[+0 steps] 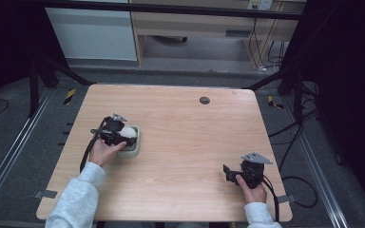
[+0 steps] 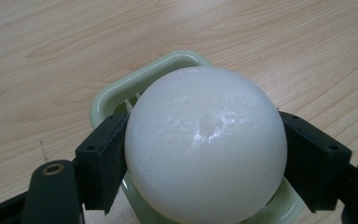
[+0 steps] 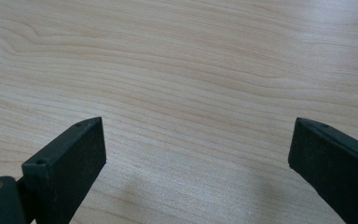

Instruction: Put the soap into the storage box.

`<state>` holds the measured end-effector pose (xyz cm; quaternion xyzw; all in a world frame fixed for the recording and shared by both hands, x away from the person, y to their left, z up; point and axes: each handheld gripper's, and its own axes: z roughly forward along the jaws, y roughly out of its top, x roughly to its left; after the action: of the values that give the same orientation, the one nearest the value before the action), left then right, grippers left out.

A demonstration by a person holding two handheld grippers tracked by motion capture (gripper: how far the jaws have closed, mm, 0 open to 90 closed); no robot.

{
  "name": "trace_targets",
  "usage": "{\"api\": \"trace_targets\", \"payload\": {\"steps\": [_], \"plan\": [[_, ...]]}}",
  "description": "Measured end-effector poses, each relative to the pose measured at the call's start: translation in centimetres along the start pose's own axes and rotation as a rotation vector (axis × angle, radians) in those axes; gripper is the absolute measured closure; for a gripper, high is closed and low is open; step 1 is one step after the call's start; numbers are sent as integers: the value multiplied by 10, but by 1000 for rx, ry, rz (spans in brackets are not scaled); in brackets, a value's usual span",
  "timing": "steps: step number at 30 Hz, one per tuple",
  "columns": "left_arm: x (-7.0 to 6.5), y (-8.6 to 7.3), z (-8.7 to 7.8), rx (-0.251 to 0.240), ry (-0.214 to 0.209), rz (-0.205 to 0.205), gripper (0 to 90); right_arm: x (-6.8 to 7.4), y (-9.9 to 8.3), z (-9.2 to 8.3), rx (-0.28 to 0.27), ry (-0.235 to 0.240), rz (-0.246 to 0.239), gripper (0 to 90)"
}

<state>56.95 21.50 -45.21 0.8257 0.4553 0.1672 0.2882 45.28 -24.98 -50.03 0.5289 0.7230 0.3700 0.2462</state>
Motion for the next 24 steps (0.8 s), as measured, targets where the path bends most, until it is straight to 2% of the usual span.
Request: {"api": "trace_targets", "payload": {"steps": [18, 24], "plan": [[1, 0, 5, -1, 2, -8, 225, 0, 0, 0, 3, 2, -2, 44], [-1, -1, 10, 29, 6, 9, 224, 0, 0, 0, 2, 2, -2, 44]]}}
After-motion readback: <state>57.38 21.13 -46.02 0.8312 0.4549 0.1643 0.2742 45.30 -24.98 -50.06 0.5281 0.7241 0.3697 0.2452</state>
